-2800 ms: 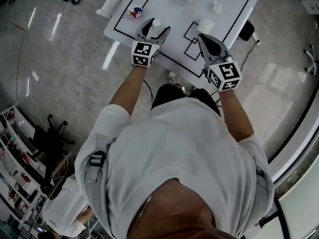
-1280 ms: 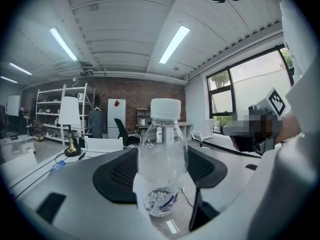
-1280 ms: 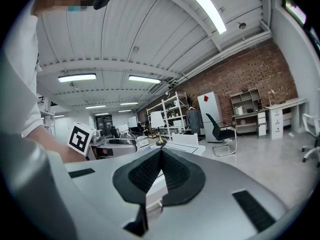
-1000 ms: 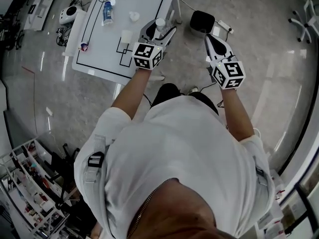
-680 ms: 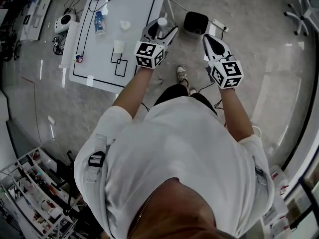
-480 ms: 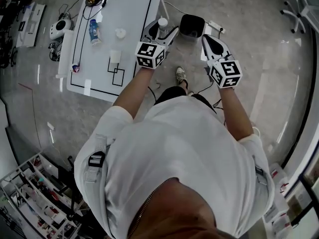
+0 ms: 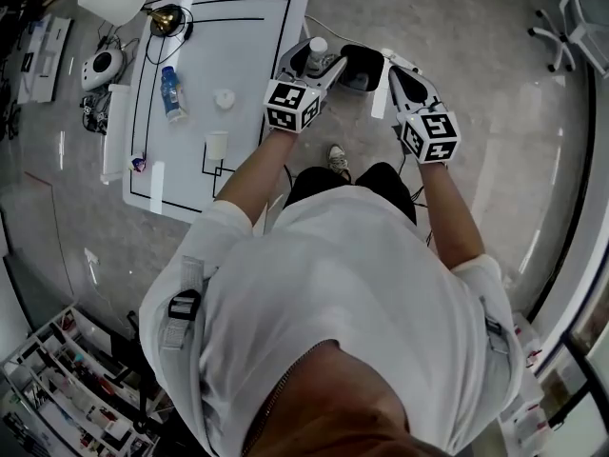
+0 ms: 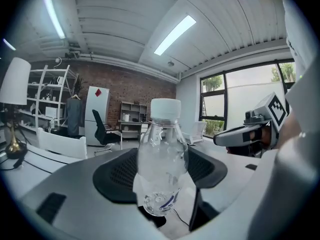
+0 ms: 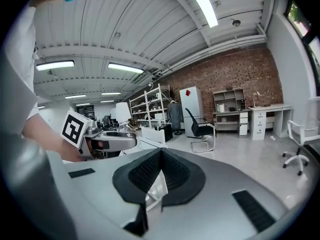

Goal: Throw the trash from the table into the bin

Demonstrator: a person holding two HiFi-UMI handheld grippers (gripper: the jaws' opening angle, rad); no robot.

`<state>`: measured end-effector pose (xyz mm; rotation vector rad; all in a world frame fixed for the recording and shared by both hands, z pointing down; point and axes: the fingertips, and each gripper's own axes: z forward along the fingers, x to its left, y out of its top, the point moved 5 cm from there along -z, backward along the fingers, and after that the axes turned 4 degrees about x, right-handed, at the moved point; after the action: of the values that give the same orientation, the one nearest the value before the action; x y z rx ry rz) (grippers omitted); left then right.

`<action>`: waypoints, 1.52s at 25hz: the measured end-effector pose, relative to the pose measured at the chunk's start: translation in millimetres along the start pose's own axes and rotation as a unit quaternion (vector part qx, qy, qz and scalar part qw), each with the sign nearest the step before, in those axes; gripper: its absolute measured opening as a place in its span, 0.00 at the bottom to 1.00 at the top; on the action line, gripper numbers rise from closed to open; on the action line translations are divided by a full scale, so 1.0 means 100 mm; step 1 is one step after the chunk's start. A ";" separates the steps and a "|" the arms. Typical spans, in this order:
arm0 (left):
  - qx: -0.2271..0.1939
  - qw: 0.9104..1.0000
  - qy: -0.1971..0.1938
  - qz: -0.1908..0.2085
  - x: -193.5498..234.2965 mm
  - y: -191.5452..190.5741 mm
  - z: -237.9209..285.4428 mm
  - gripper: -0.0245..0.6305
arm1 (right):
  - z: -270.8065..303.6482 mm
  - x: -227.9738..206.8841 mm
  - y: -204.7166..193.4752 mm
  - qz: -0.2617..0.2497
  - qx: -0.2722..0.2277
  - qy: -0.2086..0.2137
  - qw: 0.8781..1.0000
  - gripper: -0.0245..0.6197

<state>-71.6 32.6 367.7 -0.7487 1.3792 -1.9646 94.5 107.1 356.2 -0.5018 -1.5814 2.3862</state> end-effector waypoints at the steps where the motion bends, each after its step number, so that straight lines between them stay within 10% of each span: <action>1: 0.003 1.000 -0.001 -0.002 0.04 -0.01 0.06 0.51 | 0.05 -0.05 0.01 0.001 0.003 -0.002 1.000 0.03; 23: 0.110 0.991 0.049 -0.066 0.52 -0.95 1.93 0.51 | 1.58 -1.73 -0.77 0.003 0.112 0.065 0.992 0.03; 38: 0.196 0.978 0.046 -0.060 0.93 -3.04 2.99 0.51 | 2.66 -2.41 -2.61 0.005 0.165 0.087 0.982 0.03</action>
<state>40.5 -136.2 753.6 -0.5696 0.9667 -2.2965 207.9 -105.6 728.3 -0.6272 -1.0848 2.4657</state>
